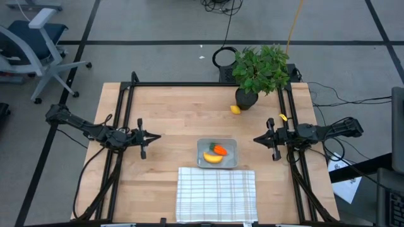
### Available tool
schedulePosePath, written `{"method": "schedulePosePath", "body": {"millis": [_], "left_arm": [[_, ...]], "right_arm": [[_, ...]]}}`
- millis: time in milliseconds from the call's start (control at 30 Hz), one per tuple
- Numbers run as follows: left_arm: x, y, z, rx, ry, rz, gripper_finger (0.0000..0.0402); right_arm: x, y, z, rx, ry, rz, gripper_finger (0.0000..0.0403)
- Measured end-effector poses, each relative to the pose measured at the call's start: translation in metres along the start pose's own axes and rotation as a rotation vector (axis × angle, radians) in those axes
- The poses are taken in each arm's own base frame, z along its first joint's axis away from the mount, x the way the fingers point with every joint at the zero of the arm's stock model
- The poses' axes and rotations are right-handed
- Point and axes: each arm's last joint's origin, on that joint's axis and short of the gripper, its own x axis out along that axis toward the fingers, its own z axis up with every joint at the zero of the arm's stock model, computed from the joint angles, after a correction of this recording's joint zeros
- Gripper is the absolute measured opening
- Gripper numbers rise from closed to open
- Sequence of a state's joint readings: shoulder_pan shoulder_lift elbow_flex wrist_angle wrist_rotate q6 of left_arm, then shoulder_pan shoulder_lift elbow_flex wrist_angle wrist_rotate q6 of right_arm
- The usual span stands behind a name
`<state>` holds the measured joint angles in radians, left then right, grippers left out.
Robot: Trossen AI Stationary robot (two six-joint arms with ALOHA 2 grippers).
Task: Pick and placing Produce into tupperware
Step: Put the yellow lemon into the gray bin
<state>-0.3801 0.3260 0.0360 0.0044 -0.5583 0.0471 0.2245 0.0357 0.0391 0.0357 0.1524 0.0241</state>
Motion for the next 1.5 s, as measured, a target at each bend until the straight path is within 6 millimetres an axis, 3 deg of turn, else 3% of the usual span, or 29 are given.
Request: {"method": "schedulePosePath", "body": {"millis": [267,567,867,1133,1500], "left_arm": [[0.0,0.0,0.0,0.0,0.0,0.0,0.0002],[0.0,0.0,0.0,0.0,0.0,0.001,0.002],[0.0,0.0,0.0,0.0,0.0,0.001,0.0002],[0.0,0.0,0.0,0.0,-0.001,0.001,0.002],[0.0,0.0,0.002,-0.011,-0.022,0.003,0.0004]], "right_arm": [[0.0,0.0,0.0,-0.002,0.002,0.0,0.0],[0.0,0.0,-0.001,-0.003,0.006,0.0,0.0],[0.003,0.0,-0.001,0.014,0.015,-0.001,0.0],[0.012,0.001,0.006,-0.009,-0.036,-0.014,0.0],[0.026,-0.001,0.002,-0.053,0.002,-0.071,0.0]]}}
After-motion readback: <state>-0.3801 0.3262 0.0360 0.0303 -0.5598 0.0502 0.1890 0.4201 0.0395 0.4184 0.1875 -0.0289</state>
